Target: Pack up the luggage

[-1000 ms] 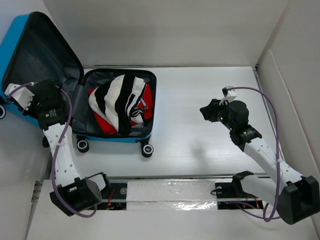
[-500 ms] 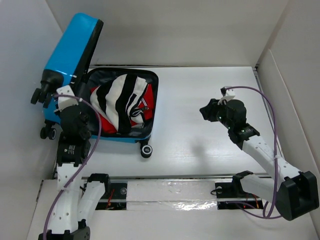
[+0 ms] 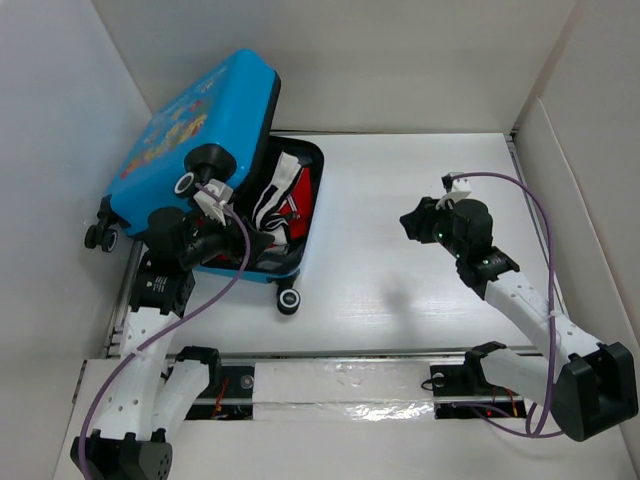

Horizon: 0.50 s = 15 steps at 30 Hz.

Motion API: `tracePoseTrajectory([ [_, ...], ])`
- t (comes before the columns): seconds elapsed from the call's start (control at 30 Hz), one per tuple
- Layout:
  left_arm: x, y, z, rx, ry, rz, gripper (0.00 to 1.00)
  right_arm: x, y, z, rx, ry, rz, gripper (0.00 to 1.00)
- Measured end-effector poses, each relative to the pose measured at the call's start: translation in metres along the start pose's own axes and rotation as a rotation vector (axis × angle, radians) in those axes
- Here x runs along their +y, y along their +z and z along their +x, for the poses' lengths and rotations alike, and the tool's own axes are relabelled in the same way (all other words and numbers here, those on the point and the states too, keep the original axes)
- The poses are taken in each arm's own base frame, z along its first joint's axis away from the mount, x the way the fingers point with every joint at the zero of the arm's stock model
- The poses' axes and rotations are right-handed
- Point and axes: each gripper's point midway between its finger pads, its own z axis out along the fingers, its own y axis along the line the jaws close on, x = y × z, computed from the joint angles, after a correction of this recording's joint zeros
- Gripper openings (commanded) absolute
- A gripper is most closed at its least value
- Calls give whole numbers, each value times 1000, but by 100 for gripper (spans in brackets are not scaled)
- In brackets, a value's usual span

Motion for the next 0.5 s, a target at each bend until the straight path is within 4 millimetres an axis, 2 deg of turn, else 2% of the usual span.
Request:
tracePoseTrajectory([
  [0.07, -23, -1, 12, 39, -34, 137, 61, -1, 0, 0, -2, 0, 6, 46],
  [0.13, -47, -7, 19, 66, -63, 275, 61, -1, 0, 0, -4, -1, 12, 44],
  [0.17, -59, -11, 22, 81, -78, 335, 63, -2, 0, -1, -6, -2, 16, 42],
  [0.2, -71, -15, 25, 99, -92, 397, 63, -2, 0, -1, -8, -2, 19, 34],
  [0.23, -83, -20, 26, 114, -98, 460, 64, -3, 0, -2, -10, -3, 23, 32],
  [0.33, -117, -38, 32, 172, -130, 641, 67, -4, 0, -3, -15, 0, 32, 28],
  [0.4, -131, -50, 34, 207, -157, 727, 71, -5, 0, -4, -19, 0, 35, 28],
  [0.5, -142, -61, 25, 188, -130, 806, 71, -5, -1, -4, -22, 0, 38, 27],
])
